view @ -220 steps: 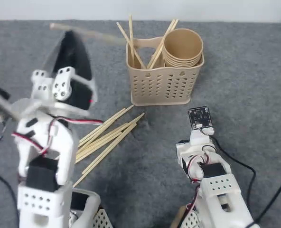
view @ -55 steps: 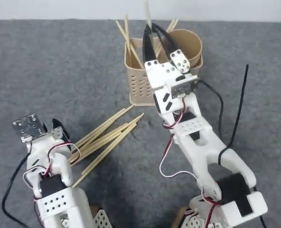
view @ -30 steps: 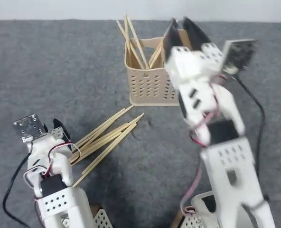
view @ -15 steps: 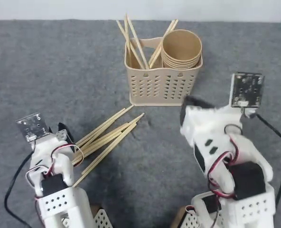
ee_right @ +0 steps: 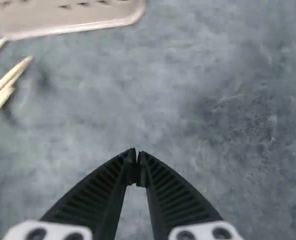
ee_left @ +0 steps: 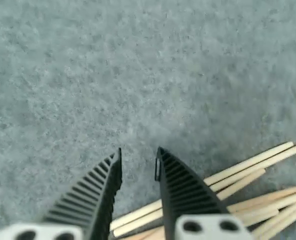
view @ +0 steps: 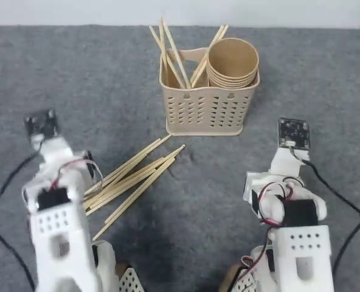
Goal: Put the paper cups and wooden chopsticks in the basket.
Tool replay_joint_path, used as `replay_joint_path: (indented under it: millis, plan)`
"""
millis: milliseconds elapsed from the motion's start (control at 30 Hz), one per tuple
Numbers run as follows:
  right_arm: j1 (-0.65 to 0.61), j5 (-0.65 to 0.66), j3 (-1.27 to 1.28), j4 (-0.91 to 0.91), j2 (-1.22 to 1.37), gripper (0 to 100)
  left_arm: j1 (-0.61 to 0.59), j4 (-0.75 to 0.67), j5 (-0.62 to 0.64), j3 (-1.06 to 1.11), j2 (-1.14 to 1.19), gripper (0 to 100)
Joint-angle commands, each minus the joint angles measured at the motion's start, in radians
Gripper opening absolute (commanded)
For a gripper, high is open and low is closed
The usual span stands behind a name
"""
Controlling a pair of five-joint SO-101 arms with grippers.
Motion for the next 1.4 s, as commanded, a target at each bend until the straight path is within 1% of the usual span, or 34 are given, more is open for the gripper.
replay_joint_path:
  millis: [0, 67, 167, 233, 400, 567, 667, 833, 967, 1200, 1267, 1367]
  plan:
    - [0.058, -0.081, 0.117, -0.185, -0.024, 0.9, 0.068, 0.044, -0.129, -0.206, 0.250, 11]
    - [0.068, -0.103, 0.232, -0.308, -0.024, 0.9, 0.114, 0.055, -0.199, -0.292, 0.367, 11]
    - [0.068, -0.084, 0.374, -0.518, -0.025, 0.9, 0.167, 0.052, -0.273, -0.398, 0.506, 11]
    - [0.062, -0.071, 0.414, -0.588, -0.025, 0.9, 0.206, 0.049, -0.311, -0.453, 0.583, 11]
    - [0.062, -0.046, 0.420, -0.598, -0.025, 0.9, 0.315, 0.049, -0.399, -0.555, 0.735, 11]
    - [0.062, -0.026, 0.423, -0.605, -0.025, 0.9, 0.425, 0.049, -0.460, -0.573, 0.812, 11]
    - [0.062, -0.021, 0.422, -0.605, -0.025, 0.9, 0.463, 0.049, -0.488, -0.572, 0.836, 11]
    - [0.062, -0.021, 0.420, -0.605, -0.025, 0.9, 0.485, 0.012, -0.520, -0.570, 0.879, 11]
    - [0.062, -0.021, 0.420, -0.604, -0.025, 0.9, 0.485, -0.009, -0.526, -0.575, 0.921, 16]
    - [0.062, -0.021, 0.420, -0.599, -0.025, 0.9, 0.471, -0.008, -0.523, -0.598, 0.965, 16]
    - [0.062, -0.021, 0.420, -0.599, -0.025, 0.9, 0.451, -0.008, -0.505, -0.599, 0.970, 14]
    - [0.062, -0.021, 0.420, -0.599, -0.025, 0.9, 0.422, 0.021, -0.494, -0.599, 0.971, 6]
